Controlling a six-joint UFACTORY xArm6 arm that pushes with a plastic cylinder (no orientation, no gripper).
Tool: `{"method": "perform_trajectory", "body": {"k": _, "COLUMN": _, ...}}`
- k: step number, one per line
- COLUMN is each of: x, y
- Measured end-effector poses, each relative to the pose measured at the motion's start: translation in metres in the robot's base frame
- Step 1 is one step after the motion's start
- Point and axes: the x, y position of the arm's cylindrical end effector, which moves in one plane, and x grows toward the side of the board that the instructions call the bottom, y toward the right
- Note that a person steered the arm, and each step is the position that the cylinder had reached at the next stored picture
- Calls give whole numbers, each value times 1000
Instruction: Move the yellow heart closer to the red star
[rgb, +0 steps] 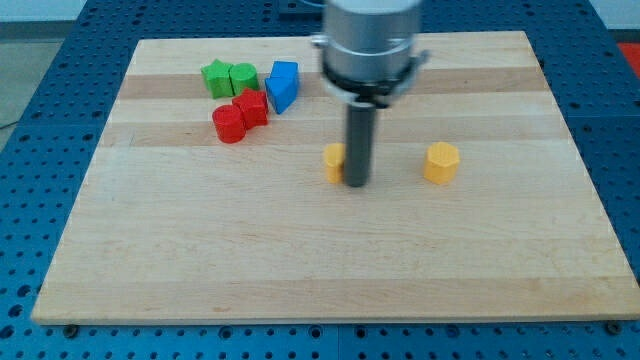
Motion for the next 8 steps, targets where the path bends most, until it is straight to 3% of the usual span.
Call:
{"method": "perform_trajectory", "body": {"k": 1, "x": 0, "y": -96}}
{"method": "perform_trajectory", "body": {"k": 2, "x": 0, "y": -108}}
{"method": "perform_trajectory", "body": {"k": 3, "x": 1, "y": -63}}
{"method": "perform_trajectory", "body": {"k": 4, "x": -23, "y": -22}}
{"method": "perform_trajectory", "body": {"k": 5, "x": -56, "y": -32}}
{"method": "perform_trajectory", "body": {"k": 6, "x": -57, "y": -17}}
{"method": "perform_trajectory", "body": {"k": 7, "x": -47, "y": 57}}
{"method": "perform_trajectory", "body": {"k": 8, "x": -67, "y": 100}}
